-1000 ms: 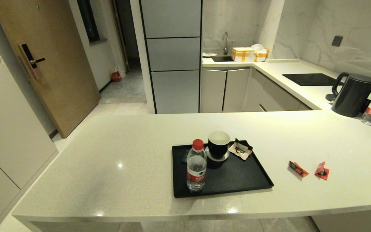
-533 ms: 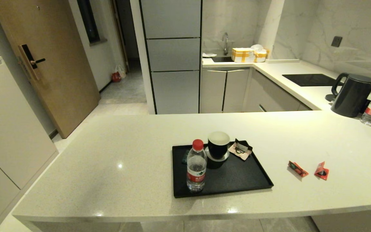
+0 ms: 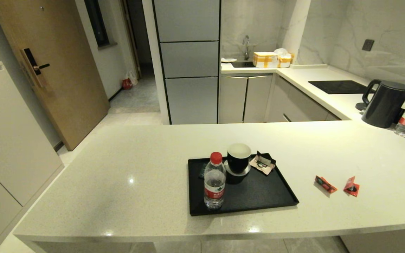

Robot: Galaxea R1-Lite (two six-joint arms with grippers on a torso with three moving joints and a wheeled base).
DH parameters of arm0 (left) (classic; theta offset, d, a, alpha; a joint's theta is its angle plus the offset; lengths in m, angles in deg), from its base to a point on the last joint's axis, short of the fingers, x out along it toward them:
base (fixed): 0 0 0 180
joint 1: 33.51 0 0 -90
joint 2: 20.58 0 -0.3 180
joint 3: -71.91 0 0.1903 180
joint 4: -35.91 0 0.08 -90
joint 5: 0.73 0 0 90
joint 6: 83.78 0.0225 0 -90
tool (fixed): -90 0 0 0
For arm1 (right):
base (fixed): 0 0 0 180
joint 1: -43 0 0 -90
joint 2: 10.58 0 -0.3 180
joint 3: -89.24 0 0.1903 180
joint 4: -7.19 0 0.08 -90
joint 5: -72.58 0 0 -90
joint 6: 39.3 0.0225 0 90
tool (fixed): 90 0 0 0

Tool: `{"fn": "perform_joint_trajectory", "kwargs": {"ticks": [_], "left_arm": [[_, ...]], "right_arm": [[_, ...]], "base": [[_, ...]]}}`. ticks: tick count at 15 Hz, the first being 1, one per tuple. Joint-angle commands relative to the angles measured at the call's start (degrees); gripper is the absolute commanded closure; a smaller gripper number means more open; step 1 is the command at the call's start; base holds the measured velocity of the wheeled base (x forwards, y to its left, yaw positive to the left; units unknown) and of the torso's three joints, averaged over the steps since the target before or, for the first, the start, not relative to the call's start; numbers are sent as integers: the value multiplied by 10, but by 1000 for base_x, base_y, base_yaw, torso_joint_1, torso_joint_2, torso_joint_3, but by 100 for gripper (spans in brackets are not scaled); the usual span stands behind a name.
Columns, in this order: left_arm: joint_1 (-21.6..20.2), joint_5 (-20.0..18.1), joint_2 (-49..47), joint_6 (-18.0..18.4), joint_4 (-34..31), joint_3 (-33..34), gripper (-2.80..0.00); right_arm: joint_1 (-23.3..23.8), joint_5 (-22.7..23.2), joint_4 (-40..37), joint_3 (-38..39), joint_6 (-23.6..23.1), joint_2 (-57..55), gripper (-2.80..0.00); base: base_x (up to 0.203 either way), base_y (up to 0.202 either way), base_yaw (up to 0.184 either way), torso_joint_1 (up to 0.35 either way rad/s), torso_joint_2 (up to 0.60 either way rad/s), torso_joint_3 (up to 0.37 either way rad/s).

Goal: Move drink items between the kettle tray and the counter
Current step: Return the tea bag to its original position

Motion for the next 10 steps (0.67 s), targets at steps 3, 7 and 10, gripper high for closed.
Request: {"fn": "perform_joint_trajectory", "kwargs": {"ticks": [3,7,10], "left_arm": [[0,0,0,0,0,0,0],[0,1,0,0,0,0,0],[0,0,0,0,0,0,0]], "right_arm": [[0,148,52,52,-8,1,0],[0,150,-21,31,3,1,0],[1,138,-11,40,-8,1,0]], "base": [[0,0,0,0,0,0],[0,0,0,0,0,0],[0,0,0,0,0,0]]}}
